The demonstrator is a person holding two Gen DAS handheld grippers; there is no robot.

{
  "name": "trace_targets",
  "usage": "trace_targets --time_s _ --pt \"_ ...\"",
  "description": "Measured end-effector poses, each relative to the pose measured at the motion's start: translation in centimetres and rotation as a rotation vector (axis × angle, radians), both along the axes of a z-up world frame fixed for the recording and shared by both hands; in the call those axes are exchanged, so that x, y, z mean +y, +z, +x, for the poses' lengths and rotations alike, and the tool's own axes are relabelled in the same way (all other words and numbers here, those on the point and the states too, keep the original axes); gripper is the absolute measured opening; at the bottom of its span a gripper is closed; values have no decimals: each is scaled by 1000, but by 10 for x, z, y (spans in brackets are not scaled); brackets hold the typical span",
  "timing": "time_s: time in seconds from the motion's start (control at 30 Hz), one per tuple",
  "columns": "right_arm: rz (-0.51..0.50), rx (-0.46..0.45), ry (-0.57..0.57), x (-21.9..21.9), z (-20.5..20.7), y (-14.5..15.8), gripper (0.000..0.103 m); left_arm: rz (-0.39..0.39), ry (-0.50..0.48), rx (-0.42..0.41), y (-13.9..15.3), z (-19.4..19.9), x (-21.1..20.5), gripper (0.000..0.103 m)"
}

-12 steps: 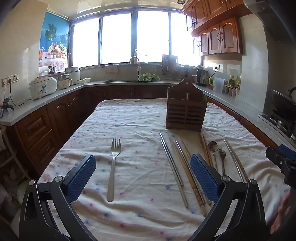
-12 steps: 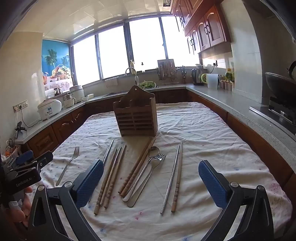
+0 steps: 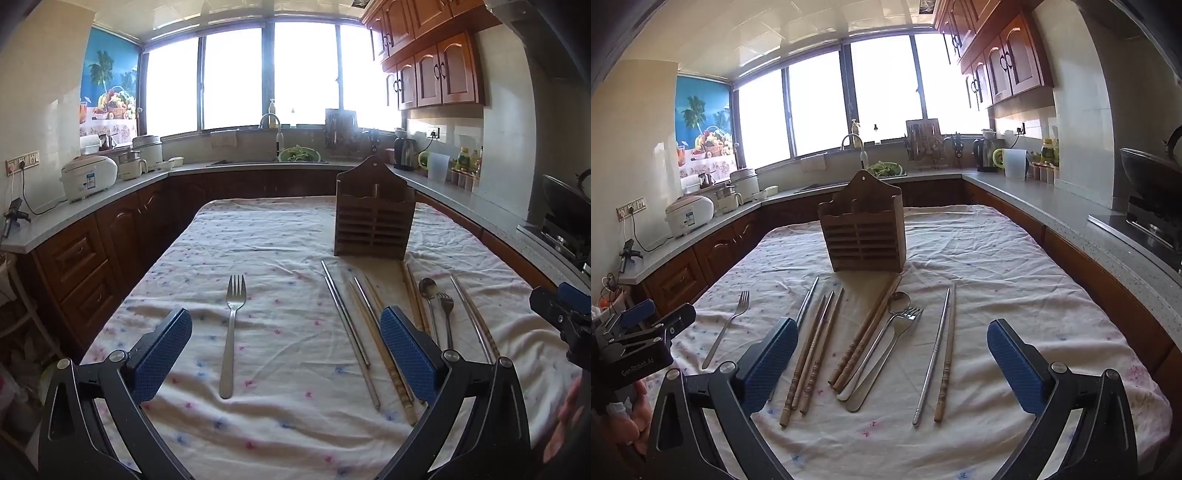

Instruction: Organize utensils

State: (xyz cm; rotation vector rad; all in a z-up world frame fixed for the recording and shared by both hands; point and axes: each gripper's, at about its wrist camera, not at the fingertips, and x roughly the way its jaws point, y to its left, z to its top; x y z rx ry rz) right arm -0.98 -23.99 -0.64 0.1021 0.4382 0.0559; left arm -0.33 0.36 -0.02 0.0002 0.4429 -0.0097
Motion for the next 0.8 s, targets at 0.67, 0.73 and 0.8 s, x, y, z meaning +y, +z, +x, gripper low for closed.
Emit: trace_targets --time_s 0.67,0.73,0.8 --pt "-37 -75 26 10 -7 3 103 30 24 -85 6 -14 1 103" --pt "-46 -87 28 11 -9 5 103 34 19 -86 6 -14 -1 103" --pt "-56 -101 31 14 -11 6 103 33 16 -86 6 -14 -1 103"
